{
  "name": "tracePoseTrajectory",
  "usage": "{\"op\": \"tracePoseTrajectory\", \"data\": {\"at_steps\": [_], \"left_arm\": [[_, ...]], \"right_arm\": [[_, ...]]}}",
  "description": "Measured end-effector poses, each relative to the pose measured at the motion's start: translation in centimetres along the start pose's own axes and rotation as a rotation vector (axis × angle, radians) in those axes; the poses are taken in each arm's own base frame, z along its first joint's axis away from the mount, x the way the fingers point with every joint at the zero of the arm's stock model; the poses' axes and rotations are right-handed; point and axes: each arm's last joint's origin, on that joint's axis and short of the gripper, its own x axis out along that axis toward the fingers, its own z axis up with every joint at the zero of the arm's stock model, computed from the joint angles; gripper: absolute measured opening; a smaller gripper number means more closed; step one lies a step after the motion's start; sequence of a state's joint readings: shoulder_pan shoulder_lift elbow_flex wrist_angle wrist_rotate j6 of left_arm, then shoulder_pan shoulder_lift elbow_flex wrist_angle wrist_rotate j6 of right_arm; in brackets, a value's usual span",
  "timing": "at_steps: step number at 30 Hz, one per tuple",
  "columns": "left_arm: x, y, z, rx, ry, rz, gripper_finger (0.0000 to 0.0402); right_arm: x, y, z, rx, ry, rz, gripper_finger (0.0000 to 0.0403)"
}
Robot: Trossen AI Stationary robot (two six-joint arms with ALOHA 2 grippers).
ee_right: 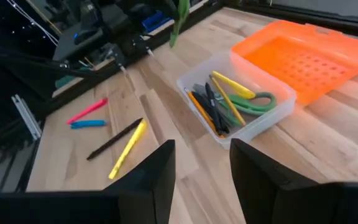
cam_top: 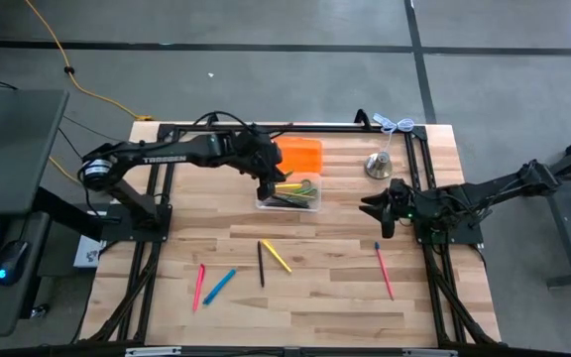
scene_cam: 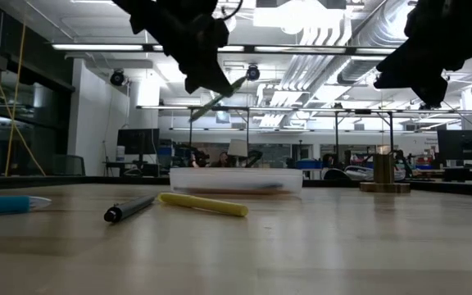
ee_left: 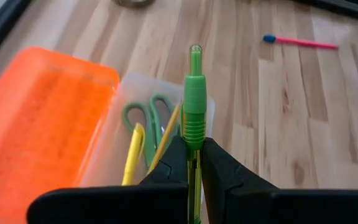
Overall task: Pick & place school supplies into a supply box
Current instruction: Put the green pen into the orange supply box
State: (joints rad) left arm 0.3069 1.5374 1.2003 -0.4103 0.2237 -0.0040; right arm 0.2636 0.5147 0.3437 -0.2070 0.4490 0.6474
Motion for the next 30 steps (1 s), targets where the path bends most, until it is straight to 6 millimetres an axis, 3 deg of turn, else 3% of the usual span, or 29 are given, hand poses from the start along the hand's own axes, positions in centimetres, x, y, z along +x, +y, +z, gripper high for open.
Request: {"op": "tracePoseTrajectory", "data": {"at_steps": [10, 30], "left_arm": [[2.6, 0.5, -1.0, 0.006, 0.078, -0.026, 0.0044], [4.1, 0.9, -1.6, 0.082, 0.150, -0.019, 0.0044]], "right_arm": [[0.0, -0.1, 0.1, -0.066, -0.024, -0.030, 0.0129], [-0.1, 0.5, 1.1, -0.056, -0.139, -0.001, 0.0129]]}}
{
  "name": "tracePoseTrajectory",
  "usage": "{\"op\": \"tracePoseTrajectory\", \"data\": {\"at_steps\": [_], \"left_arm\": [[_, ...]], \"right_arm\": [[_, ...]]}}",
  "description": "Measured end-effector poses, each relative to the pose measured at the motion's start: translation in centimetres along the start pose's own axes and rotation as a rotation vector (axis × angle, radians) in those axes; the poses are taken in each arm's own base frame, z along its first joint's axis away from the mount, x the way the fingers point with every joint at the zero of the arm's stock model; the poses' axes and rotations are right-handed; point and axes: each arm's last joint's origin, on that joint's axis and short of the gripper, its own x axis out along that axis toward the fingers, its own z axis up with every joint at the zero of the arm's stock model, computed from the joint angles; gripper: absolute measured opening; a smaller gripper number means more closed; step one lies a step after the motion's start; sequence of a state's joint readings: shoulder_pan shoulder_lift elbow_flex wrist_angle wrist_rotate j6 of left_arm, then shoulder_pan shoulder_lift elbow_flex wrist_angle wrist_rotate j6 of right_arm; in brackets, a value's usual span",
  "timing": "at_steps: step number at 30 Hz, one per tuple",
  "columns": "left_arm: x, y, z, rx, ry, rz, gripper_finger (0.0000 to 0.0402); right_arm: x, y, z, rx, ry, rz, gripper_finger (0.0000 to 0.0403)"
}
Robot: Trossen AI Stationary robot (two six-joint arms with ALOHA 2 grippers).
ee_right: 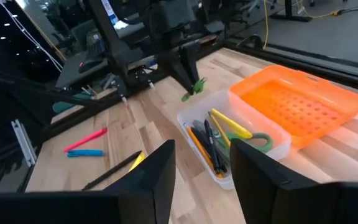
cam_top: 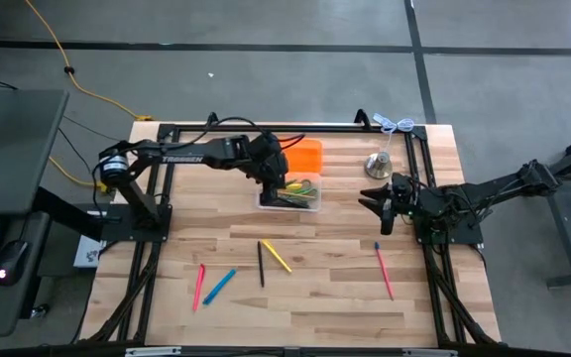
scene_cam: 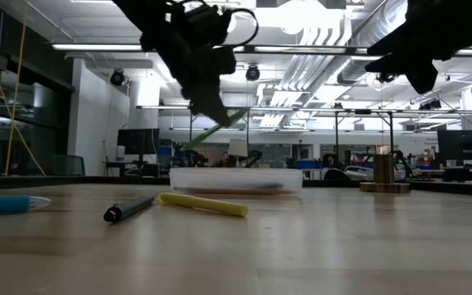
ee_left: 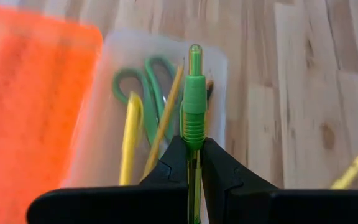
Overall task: Pick & place school supplies into a supply box
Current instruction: Put the green pen into the orange supply box
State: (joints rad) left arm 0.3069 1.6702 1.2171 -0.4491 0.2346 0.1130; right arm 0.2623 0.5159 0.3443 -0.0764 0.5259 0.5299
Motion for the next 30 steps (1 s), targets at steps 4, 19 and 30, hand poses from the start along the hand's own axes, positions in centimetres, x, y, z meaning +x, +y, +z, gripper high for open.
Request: {"op": "tracePoseTrajectory", "data": {"at_steps": [4, 19, 30], "left_arm": [[0.4, 0.2, 0.7, 0.024, 0.023, 0.006, 0.0044], [2.3, 0.8, 2.0, 0.067, 0.112, -0.008, 0.0044], [2.5, 0.9, 1.7, 0.084, 0.141, -0.006, 0.0044]], "right_arm": [[0.1, 0.0, 0.0, -0.008, -0.008, -0.019, 0.0129], [0.3, -0.2, -0.5, -0.045, 0.039, -0.042, 0.0129], [-1.1, -0.7, -0.1, -0.055, 0.024, -0.004, 0.0129]]}}
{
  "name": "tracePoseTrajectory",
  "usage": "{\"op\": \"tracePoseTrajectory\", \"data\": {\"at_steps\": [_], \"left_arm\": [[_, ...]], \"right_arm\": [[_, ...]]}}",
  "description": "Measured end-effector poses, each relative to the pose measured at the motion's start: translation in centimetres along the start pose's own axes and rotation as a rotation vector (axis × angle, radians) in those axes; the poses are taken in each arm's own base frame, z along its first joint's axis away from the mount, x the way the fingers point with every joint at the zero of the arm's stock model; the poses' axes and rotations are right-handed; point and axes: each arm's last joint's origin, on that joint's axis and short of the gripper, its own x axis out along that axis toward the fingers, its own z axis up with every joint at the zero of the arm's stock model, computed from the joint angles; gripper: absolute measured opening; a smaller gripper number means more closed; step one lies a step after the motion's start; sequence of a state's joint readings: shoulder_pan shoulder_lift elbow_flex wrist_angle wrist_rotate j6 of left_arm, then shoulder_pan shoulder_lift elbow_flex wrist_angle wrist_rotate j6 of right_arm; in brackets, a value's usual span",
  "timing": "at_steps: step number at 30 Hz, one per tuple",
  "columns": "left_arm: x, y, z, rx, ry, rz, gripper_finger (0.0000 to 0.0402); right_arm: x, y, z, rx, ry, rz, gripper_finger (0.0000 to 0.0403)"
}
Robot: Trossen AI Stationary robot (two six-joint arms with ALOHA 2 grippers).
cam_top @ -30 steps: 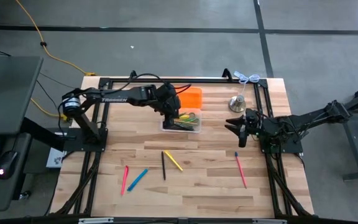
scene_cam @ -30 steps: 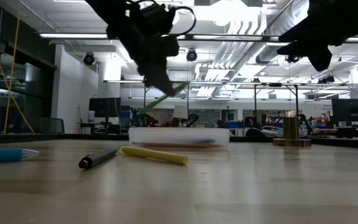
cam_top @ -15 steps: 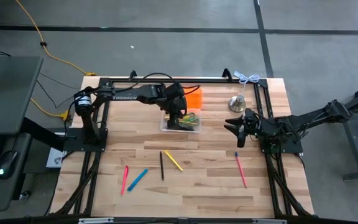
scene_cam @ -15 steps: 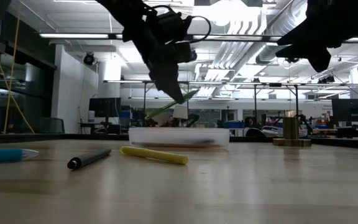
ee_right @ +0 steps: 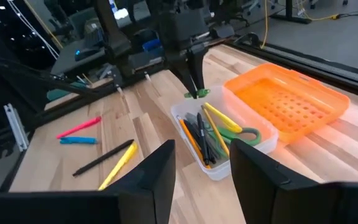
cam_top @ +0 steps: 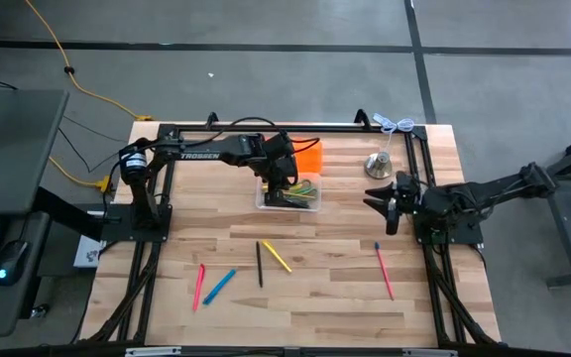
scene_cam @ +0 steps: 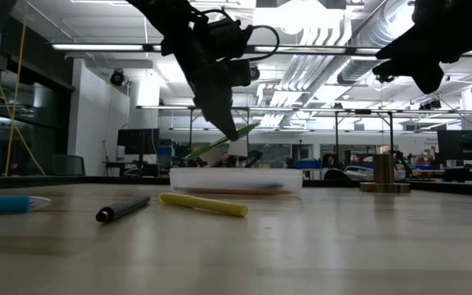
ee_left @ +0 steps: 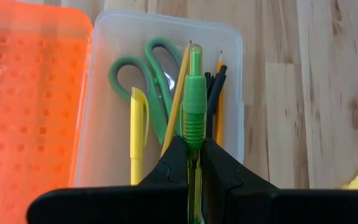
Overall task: Pick & place school supplies into a supply box
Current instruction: Put the green pen into the orange supply box
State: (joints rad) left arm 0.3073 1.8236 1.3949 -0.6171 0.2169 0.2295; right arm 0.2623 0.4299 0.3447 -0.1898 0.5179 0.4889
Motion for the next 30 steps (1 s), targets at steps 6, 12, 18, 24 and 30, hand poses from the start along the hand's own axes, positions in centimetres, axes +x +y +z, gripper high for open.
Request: {"op": "tracePoseTrajectory", "data": {"at_steps": [6, 12, 18, 24, 30], "left_arm": [[0.0, 0.0, -0.1, 0.002, 0.017, 0.015, 0.0044], [1.2, 0.2, -0.6, -0.002, 0.061, 0.013, 0.0044], [2.7, 0.4, -1.1, -0.011, 0.105, 0.002, 0.0044], [2.8, 0.5, -1.0, 0.013, 0.103, 0.010, 0.0044], [2.8, 0.5, -1.0, 0.018, 0.097, 0.016, 0.0044]], "right_arm": [[-1.1, -0.6, 0.2, 0.013, -0.022, 0.011, 0.0129], [-2.0, -0.9, 0.7, -0.013, -0.069, 0.033, 0.0129], [-2.8, -1.5, 0.7, -0.013, -0.084, 0.037, 0.0129], [-3.4, -1.9, 0.6, 0.004, -0.099, 0.026, 0.0129], [-3.8, -2.2, 0.7, 0.015, -0.116, 0.024, 0.0129]]}}
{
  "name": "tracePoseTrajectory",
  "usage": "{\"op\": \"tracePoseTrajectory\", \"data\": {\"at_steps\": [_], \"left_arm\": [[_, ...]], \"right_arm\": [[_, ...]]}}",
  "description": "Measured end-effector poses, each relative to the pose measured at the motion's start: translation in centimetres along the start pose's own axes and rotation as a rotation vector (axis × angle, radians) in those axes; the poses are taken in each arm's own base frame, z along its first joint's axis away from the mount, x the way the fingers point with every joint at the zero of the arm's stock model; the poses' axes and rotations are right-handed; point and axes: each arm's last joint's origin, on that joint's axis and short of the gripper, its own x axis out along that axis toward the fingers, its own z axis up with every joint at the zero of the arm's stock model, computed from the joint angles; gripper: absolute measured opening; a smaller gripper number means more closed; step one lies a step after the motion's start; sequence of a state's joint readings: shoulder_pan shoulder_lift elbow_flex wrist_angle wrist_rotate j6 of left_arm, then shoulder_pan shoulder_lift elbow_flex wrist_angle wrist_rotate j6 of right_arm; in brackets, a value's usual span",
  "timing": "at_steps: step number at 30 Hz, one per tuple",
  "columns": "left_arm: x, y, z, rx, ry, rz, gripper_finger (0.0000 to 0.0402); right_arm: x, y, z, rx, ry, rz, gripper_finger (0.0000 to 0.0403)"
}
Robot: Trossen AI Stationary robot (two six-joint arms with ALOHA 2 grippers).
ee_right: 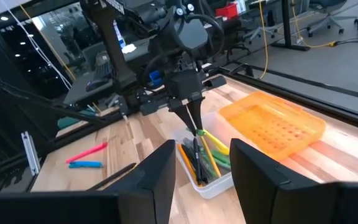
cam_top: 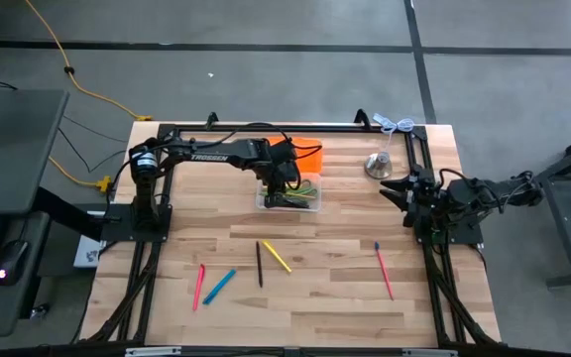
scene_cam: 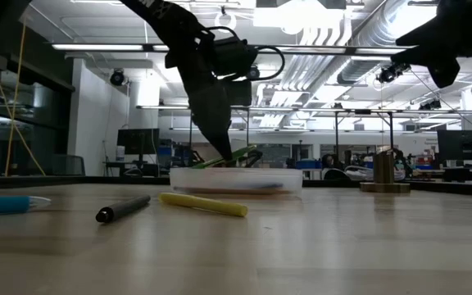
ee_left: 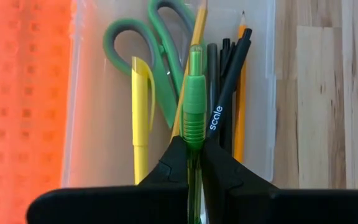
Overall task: Pick & place school supplies into a supply box
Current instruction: Put the green pen into the orange supply box
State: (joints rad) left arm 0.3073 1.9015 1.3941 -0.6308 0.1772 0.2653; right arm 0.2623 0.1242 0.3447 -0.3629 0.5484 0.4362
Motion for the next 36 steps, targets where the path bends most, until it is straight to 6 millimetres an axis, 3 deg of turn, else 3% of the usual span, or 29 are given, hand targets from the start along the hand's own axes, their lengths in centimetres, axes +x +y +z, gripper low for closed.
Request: {"op": "tracePoseTrajectory", "data": {"at_steps": [22, 36], "left_arm": [[0.0, 0.1, 0.4, 0.008, -0.041, 0.020, 0.0044], [3.0, 0.5, 0.9, -0.004, 0.016, -0.008, 0.0044]], "right_arm": [[0.0, -0.1, 0.0, -0.009, -0.009, -0.018, 0.0129], [0.0, 0.0, 0.0, 0.007, -0.002, -0.009, 0.0129]]}}
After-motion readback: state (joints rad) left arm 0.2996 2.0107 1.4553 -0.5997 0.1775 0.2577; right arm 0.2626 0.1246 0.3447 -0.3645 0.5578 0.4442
